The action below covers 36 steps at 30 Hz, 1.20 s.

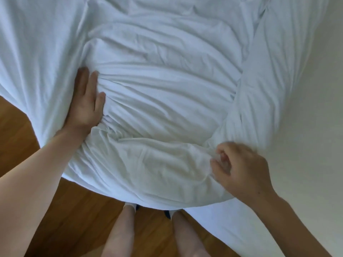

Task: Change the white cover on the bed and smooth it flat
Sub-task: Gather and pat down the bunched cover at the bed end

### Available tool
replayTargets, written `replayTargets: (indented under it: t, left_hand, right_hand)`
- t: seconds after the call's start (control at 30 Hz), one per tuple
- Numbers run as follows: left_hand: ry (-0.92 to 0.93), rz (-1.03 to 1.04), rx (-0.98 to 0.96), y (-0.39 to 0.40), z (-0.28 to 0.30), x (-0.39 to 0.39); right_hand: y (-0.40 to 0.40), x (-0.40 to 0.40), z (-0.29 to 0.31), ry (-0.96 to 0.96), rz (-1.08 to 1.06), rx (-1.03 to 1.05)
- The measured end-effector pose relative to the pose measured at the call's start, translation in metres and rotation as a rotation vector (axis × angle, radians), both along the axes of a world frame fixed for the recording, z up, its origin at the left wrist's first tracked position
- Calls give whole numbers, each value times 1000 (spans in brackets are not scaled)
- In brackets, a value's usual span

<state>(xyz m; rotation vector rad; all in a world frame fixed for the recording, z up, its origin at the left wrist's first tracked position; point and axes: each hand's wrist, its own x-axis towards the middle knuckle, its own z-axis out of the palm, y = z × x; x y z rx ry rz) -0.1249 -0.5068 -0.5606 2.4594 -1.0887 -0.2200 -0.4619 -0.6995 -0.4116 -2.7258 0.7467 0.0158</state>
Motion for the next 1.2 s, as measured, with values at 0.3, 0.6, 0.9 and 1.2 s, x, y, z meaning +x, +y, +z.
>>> replayTargets:
  t: [0.3,0.6,0.9,1.2]
  left_hand:
    - [-161,-760,-12,-83,28,-127]
    - [-20,-571,46,-62,1,-128]
    - [-38,-516,-34,-53,1,-113]
    - [-130,-453,38,-54,6,-124]
  right_hand:
    - [-30,43,-41,600,695,24]
    - [-43,-13,-30,21,266,-155]
    - [-40,-210,-36,-47,-49,-278]
    - [-57,-175,-40,29,-161,-79]
